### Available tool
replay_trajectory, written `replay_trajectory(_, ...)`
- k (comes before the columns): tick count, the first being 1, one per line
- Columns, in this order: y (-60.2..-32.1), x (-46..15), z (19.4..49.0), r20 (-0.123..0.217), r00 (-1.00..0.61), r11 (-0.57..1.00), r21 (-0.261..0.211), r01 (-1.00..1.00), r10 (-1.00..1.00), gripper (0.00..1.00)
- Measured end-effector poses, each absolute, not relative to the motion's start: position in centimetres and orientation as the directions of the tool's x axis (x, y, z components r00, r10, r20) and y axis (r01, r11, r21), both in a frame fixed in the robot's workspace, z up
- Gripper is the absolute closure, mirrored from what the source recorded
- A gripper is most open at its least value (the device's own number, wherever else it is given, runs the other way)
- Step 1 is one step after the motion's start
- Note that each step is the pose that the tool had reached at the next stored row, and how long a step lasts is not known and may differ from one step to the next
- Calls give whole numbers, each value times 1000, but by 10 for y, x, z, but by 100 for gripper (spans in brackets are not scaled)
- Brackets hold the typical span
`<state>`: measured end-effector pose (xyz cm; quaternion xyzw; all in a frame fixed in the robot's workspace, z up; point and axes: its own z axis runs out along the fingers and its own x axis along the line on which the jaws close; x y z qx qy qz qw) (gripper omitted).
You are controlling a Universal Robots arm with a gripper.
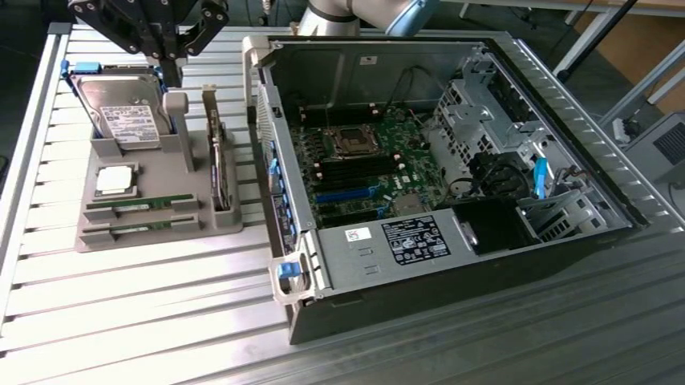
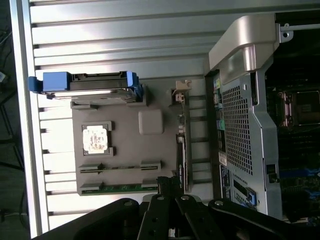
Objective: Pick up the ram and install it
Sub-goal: 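Reach for the ram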
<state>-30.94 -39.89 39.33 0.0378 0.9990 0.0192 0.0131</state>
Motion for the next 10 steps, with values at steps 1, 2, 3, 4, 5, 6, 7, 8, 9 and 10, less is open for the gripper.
replay_trajectory(1,-399,-310,393,-25,-997,996,39,75,76,91)
replay_trajectory(2,-399,-310,393,-25,-997,996,39,75,76,91)
replay_trajectory(3,-399,-310,393,-25,-997,996,39,75,76,91)
replay_trajectory(4,-399,-310,393,-25,-997,996,39,75,76,91)
replay_trajectory(5,-399,-310,393,-25,-997,996,39,75,76,91)
replay_trajectory(6,-399,-311,393,-25,-997,996,39,75,76,91)
replay_trajectory(7,-399,-311,393,-25,-997,996,39,75,76,91)
replay_trajectory(8,-399,-312,393,-25,-997,996,40,75,76,91)
replay_trajectory(9,-399,-312,393,-25,-997,996,39,75,76,91)
replay_trajectory(10,-399,-313,393,-25,-997,996,39,75,76,91)
